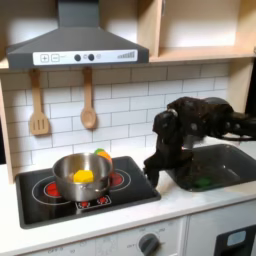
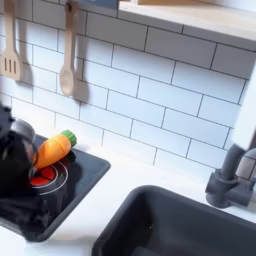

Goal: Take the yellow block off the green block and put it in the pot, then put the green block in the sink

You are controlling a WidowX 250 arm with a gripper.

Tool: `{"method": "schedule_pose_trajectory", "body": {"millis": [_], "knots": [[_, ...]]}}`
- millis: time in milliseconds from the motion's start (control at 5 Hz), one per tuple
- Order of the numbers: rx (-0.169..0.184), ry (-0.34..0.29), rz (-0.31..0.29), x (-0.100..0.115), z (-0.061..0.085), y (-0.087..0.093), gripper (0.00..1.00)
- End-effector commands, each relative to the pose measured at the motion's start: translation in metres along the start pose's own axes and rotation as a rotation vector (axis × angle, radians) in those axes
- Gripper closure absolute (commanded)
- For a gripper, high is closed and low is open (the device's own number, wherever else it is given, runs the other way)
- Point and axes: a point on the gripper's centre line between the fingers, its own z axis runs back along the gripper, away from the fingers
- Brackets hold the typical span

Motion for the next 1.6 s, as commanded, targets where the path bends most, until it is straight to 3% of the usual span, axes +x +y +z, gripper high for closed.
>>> {"method": "schedule_pose_trajectory", "body": {"millis": [0, 600, 800, 1000, 1400], "knots": [[-0.002, -0.066, 0.067, 0.037, 0.016, 0.006, 0.00], [0.001, -0.182, 0.181, 0.081, 0.044, 0.024, 0.03], [-0.003, -0.211, 0.204, 0.094, 0.050, 0.028, 0.58], [-0.014, -0.241, 0.228, 0.106, 0.057, 0.029, 1.00], [-0.019, -0.343, 0.260, 0.133, 0.073, 0.032, 1.00]]}}
